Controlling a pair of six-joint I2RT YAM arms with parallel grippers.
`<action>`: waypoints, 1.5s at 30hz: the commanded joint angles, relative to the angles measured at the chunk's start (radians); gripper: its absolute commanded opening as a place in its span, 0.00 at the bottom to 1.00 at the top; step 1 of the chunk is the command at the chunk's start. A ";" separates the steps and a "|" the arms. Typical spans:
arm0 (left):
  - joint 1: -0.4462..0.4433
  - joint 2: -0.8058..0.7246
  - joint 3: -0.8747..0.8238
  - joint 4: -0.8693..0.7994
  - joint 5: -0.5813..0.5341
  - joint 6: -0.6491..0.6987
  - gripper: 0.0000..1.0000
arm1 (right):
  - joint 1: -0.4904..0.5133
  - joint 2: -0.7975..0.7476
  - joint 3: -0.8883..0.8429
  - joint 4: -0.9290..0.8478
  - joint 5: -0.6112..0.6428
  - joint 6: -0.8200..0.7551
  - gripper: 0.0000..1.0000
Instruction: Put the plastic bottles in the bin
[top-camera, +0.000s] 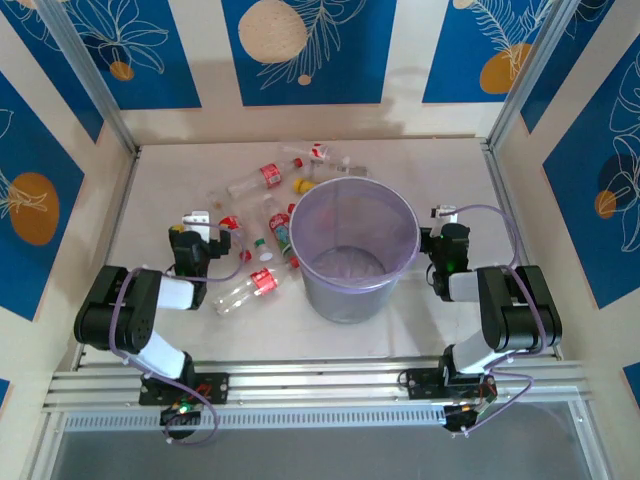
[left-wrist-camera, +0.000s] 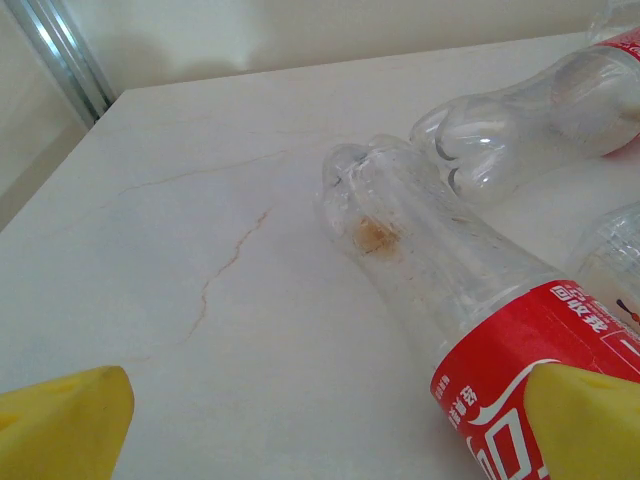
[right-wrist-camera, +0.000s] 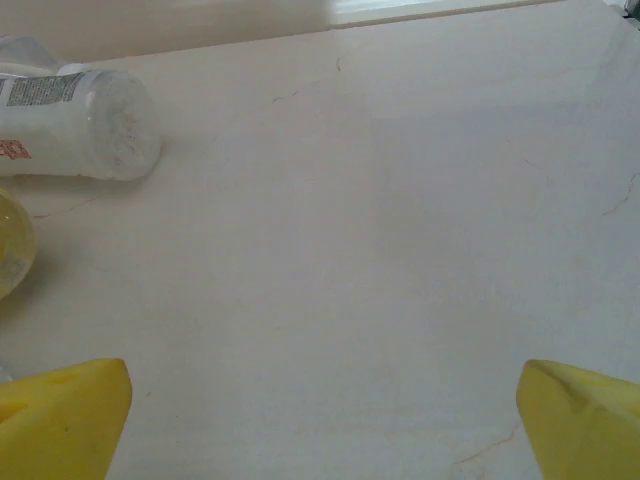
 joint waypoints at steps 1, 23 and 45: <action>0.009 0.004 -0.006 0.028 0.013 -0.006 1.00 | 0.010 0.006 0.020 0.010 0.008 -0.008 0.99; 0.011 0.006 0.000 0.014 0.016 -0.008 1.00 | -0.005 0.006 0.025 -0.001 -0.020 -0.002 0.99; 0.015 -0.310 0.167 -0.534 -0.103 -0.109 1.00 | -0.040 -0.192 0.299 -0.652 -0.016 0.077 0.99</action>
